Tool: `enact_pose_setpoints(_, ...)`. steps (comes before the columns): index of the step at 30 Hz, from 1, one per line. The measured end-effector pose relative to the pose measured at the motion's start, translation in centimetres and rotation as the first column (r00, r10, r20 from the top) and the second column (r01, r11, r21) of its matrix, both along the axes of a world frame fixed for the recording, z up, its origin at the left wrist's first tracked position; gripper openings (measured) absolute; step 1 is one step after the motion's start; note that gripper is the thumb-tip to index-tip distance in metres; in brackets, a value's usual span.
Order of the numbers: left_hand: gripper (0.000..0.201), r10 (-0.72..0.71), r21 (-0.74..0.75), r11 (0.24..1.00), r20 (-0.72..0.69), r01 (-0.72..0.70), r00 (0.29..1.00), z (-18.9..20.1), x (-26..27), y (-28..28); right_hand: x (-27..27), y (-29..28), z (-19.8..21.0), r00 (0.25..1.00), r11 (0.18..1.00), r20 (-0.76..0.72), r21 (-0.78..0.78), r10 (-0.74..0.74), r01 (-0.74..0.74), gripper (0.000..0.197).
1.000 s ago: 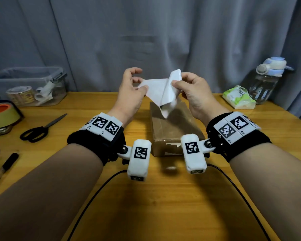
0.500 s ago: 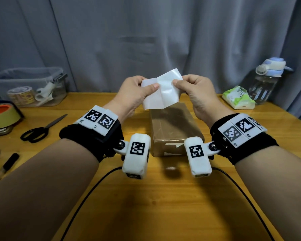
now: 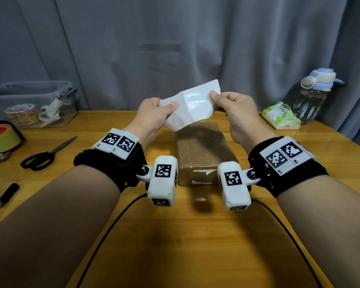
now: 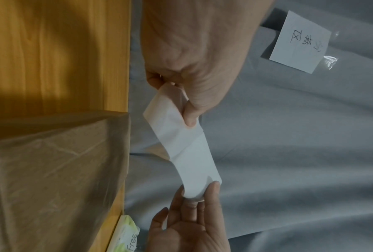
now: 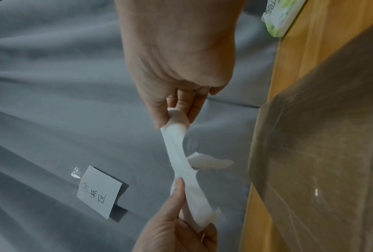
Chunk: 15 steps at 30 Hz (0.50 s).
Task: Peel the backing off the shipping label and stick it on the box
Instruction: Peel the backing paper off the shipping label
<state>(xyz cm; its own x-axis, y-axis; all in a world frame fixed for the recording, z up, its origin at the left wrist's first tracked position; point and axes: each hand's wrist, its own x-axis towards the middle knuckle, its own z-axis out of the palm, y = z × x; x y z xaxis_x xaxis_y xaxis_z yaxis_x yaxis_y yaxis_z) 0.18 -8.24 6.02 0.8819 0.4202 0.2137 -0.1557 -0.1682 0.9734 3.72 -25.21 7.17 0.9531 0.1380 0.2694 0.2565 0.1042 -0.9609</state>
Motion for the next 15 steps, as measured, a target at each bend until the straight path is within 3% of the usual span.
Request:
enact_pose_setpoints(7,0.014,0.047,0.014,0.999,0.015,-0.047,0.999,-0.28,0.02,0.30,-0.27,0.05,0.14,1.000,1.000,-0.015,0.018,0.009,-0.008,0.024)
enact_pose_setpoints(15,0.015,0.129,0.065,0.989,0.011,-0.129,0.992,-0.55,0.37,0.42,-0.51,0.46,0.17,0.993,0.989,0.037,0.096,-0.116,0.112,0.027)
